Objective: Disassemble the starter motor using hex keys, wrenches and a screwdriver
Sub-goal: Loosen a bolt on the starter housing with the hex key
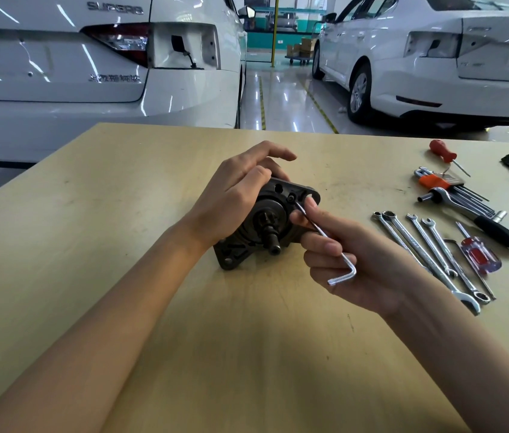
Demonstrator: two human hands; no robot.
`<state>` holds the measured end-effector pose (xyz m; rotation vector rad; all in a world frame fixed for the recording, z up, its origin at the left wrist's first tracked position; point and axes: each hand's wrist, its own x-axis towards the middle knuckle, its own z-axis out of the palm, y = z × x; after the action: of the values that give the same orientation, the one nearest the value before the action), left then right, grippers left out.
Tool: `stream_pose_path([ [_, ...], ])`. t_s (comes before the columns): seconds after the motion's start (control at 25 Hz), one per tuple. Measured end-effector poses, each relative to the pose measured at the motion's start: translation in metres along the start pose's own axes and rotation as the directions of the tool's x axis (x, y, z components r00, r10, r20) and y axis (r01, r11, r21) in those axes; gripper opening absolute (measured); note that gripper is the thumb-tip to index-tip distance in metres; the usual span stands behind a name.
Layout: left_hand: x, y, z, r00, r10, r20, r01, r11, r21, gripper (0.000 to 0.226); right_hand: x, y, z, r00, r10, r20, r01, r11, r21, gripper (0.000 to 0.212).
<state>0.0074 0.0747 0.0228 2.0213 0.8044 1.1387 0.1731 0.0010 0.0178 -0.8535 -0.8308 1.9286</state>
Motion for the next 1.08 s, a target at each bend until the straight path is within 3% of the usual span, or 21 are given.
stream_pose_path([
  [0.36,-0.0008,0.0004,0.0002,1.000,-0.002,0.008,0.002,1.000,0.011,0.040,-0.0010,-0.0031,-0.0006,0.999,0.026,0.024,-0.028,0.998,0.050,0.027],
  [0.68,0.0005,-0.0020,-0.0023,0.999,-0.004,0.052,0.004,1.000,-0.018,0.040,-0.0002,-0.0033,0.0034,0.997,0.016,0.074,-0.028,0.986,0.162,0.012],
  [1.0,0.0039,-0.0004,0.0004,0.996,-0.082,0.032,0.078,0.992,0.100,0.040,-0.0018,-0.0050,0.0019,0.993,-0.001,0.122,-0.028,0.972,0.234,0.021],
  [1.08,0.0041,0.0009,0.0008,0.996,-0.085,0.025,0.082,0.993,0.089,0.040,-0.0009,-0.0040,0.0013,0.989,0.011,0.145,-0.047,0.969,0.244,0.032],
])
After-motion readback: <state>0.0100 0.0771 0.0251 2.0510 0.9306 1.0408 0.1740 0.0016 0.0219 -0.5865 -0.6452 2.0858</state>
